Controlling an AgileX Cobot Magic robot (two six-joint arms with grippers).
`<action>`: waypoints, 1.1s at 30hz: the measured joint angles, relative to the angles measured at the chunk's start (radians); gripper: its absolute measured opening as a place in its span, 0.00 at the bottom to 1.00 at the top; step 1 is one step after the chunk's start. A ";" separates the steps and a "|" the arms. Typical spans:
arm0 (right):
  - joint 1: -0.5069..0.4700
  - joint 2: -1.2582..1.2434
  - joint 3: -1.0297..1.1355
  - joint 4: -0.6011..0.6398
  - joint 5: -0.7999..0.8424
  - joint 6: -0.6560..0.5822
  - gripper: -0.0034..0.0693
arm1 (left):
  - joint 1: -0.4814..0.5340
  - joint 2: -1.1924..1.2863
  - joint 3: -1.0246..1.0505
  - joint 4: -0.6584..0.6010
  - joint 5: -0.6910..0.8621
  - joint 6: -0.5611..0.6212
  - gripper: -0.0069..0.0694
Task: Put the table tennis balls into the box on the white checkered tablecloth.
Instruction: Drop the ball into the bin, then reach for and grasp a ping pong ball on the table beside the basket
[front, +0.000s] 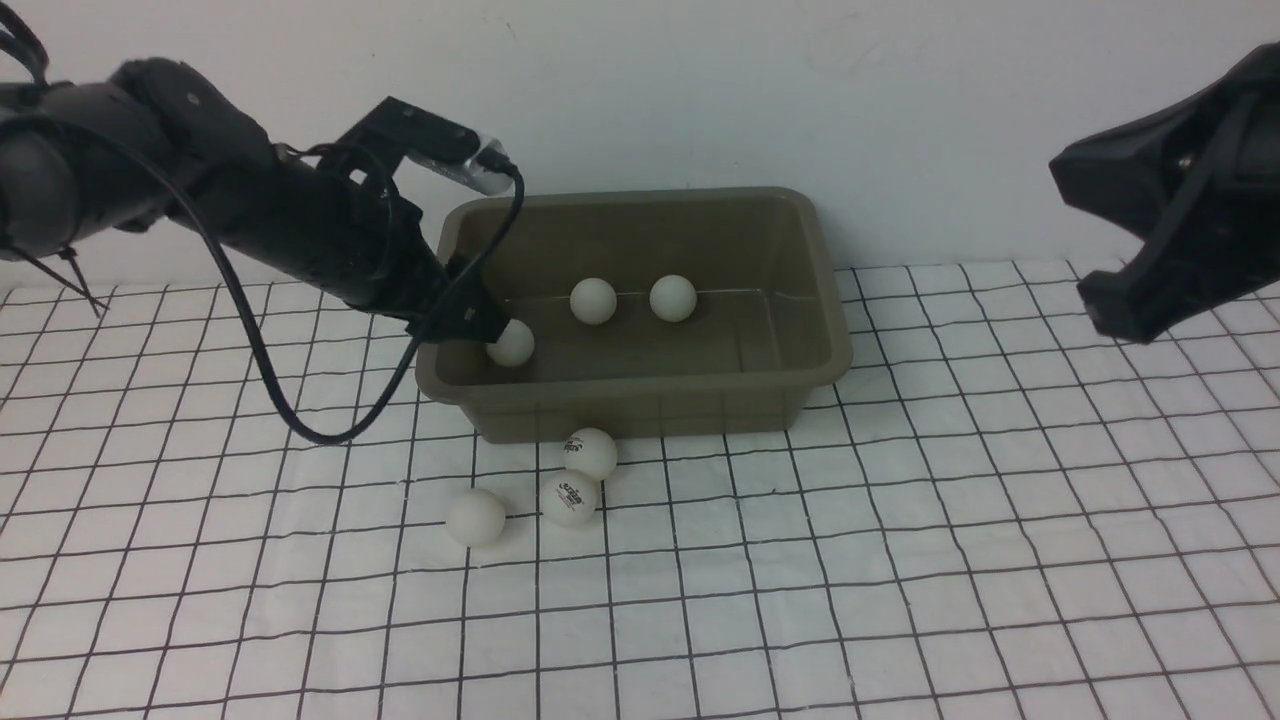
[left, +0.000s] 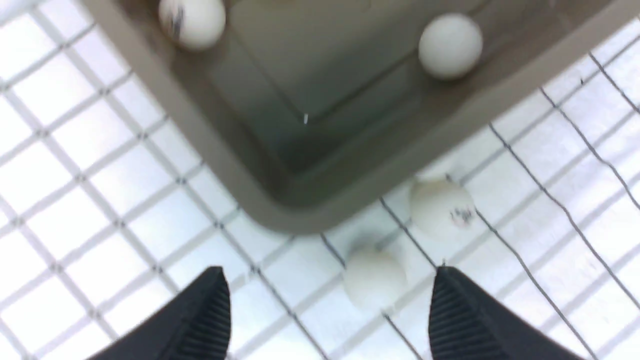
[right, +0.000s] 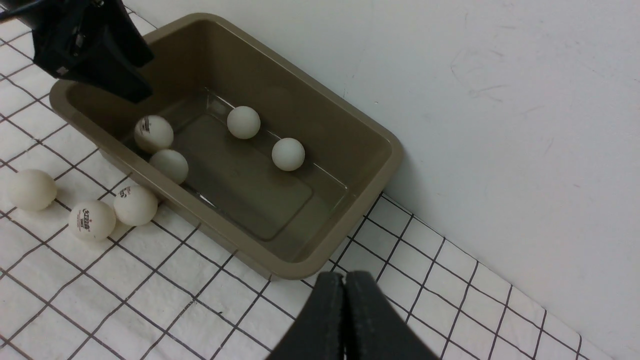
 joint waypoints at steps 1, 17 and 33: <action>0.000 0.000 0.000 0.000 0.005 0.000 0.03 | 0.000 -0.026 0.000 0.032 0.039 -0.045 0.71; 0.000 0.000 0.000 0.000 0.010 0.000 0.03 | -0.066 -0.115 0.172 0.084 0.191 -0.278 0.66; 0.000 0.000 0.000 -0.005 0.010 0.002 0.03 | -0.217 -0.114 0.496 0.077 -0.313 -0.297 0.65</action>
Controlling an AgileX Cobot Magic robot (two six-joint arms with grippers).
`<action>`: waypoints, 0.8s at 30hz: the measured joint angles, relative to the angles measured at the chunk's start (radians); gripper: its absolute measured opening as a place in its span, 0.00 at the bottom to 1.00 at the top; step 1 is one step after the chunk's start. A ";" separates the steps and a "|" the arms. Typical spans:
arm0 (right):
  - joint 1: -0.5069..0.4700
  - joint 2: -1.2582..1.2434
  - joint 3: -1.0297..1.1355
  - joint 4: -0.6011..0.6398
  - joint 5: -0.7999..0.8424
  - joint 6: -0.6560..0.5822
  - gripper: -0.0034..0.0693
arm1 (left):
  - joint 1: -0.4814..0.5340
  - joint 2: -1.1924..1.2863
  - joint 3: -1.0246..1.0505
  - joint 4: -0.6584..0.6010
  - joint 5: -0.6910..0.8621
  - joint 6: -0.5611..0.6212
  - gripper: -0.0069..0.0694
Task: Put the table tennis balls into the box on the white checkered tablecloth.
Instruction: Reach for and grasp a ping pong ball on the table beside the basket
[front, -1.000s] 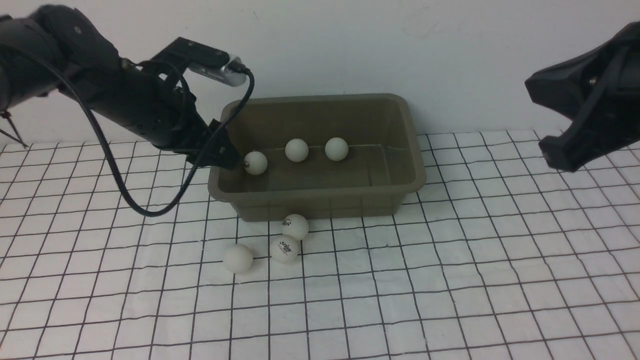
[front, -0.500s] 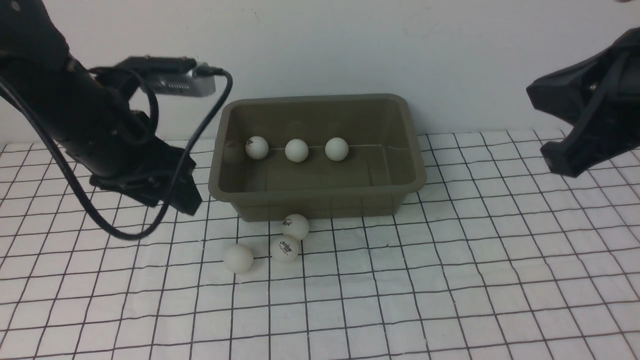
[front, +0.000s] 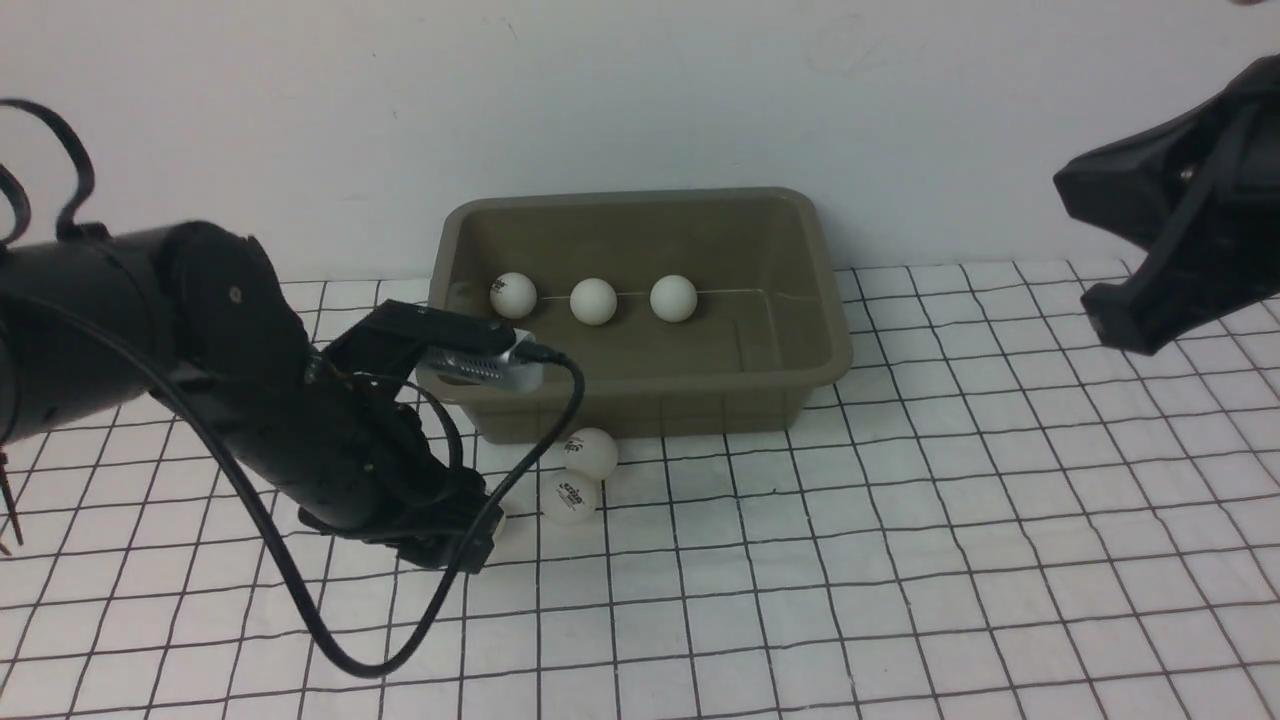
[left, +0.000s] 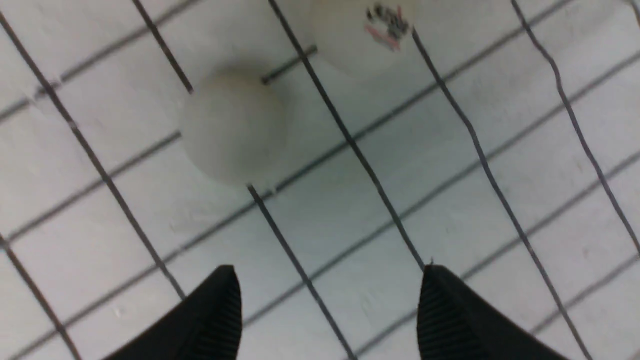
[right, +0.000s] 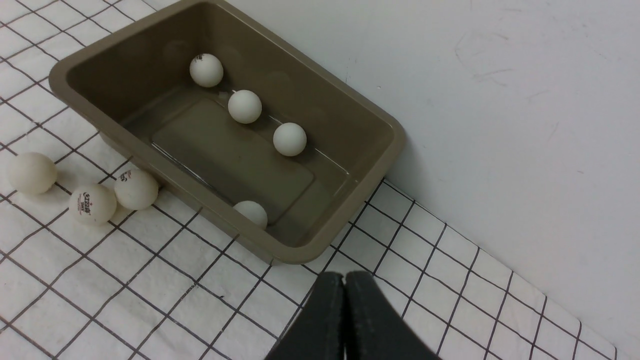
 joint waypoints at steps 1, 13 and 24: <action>0.000 0.000 0.000 0.000 0.000 0.000 0.03 | -0.009 0.004 0.008 -0.001 -0.060 0.003 0.65; 0.000 0.000 0.000 -0.002 0.000 0.000 0.03 | -0.020 0.125 0.012 0.006 -0.261 0.033 0.65; 0.000 0.000 0.000 -0.003 0.000 -0.001 0.03 | -0.020 0.215 0.012 0.008 -0.372 0.039 0.65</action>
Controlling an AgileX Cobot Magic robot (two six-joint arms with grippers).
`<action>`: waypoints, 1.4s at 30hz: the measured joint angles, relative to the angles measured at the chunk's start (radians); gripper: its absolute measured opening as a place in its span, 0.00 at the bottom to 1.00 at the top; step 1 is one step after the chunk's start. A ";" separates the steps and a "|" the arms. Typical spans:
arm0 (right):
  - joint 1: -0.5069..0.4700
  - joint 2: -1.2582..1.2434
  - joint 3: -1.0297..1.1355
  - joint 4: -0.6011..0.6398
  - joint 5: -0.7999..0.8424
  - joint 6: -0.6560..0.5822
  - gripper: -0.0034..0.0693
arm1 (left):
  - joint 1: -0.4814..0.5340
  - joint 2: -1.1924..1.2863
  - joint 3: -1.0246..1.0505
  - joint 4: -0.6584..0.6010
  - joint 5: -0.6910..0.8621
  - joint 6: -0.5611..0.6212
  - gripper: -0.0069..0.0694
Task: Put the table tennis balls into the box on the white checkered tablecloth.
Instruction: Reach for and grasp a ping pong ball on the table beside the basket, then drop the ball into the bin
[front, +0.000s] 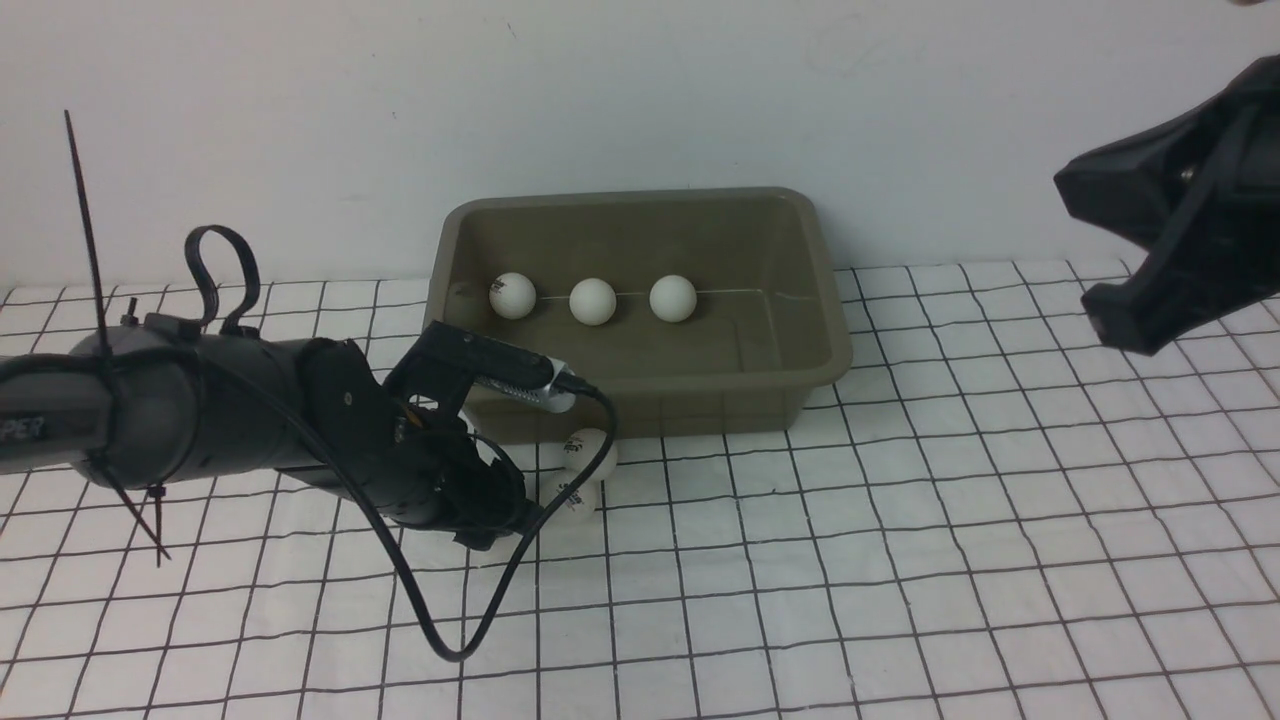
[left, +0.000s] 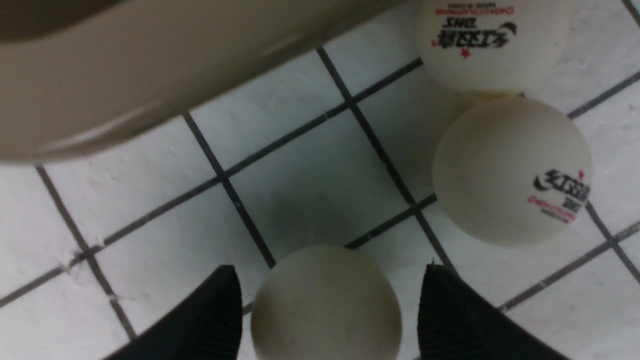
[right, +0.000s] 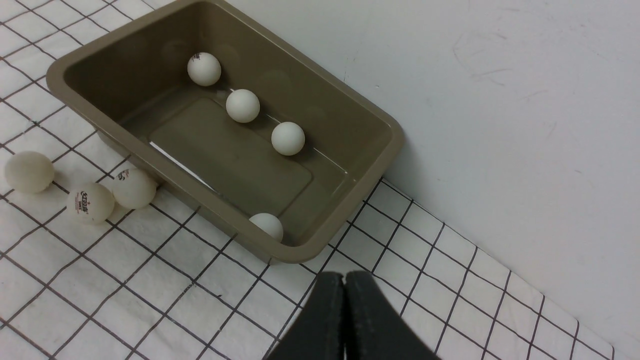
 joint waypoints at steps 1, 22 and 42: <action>0.000 0.000 0.000 0.000 0.000 -0.001 0.03 | 0.000 0.003 0.000 0.000 -0.009 0.000 0.64; 0.000 0.000 0.000 -0.004 0.000 -0.001 0.03 | 0.001 -0.339 -0.001 0.298 0.217 -0.177 0.54; 0.000 0.000 0.000 -0.004 0.001 -0.001 0.03 | 0.001 0.039 -0.258 0.307 -0.175 -0.051 0.59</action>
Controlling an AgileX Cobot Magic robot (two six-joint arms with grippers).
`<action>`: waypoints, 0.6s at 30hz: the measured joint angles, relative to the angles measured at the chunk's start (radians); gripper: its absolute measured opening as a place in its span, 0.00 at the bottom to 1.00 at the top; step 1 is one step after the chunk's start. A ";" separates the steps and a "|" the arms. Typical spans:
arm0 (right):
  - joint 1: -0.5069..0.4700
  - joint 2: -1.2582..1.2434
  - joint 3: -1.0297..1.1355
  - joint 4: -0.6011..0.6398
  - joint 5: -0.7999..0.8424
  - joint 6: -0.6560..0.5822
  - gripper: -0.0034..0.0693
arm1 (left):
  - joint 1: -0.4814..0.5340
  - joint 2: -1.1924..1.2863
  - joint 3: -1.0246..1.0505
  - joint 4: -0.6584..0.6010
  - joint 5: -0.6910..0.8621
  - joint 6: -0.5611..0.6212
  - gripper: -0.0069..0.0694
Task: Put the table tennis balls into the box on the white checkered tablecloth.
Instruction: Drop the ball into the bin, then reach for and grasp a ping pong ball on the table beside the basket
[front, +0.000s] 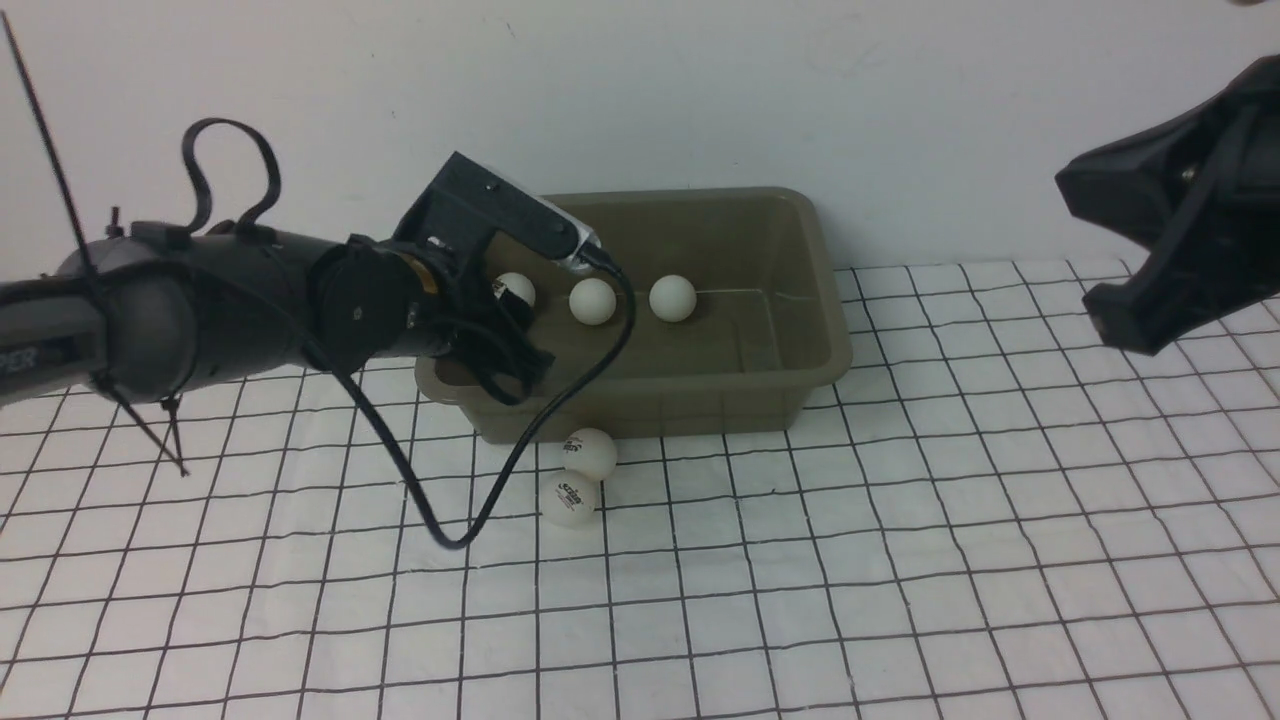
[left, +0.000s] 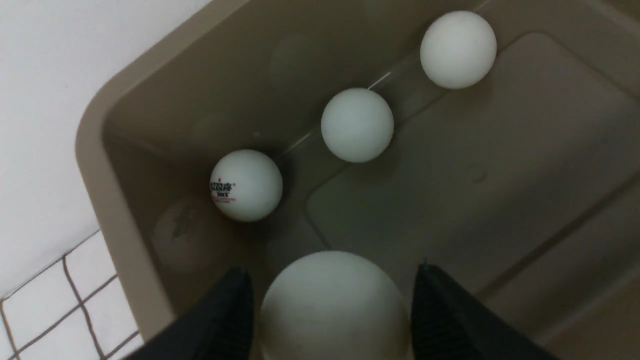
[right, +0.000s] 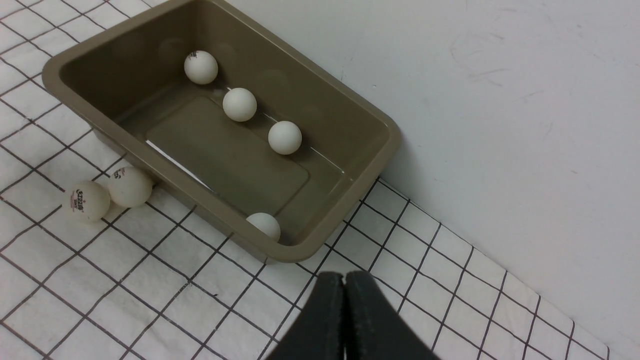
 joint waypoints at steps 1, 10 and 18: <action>0.000 0.000 0.000 0.000 0.001 0.000 0.03 | 0.000 0.005 -0.012 0.000 0.010 0.000 0.61; 0.000 0.000 0.000 0.000 0.015 0.000 0.03 | 0.000 -0.121 -0.044 -0.010 0.286 0.000 0.66; 0.000 0.000 0.000 -0.001 0.015 0.000 0.03 | 0.000 -0.402 -0.047 -0.085 0.510 0.000 0.53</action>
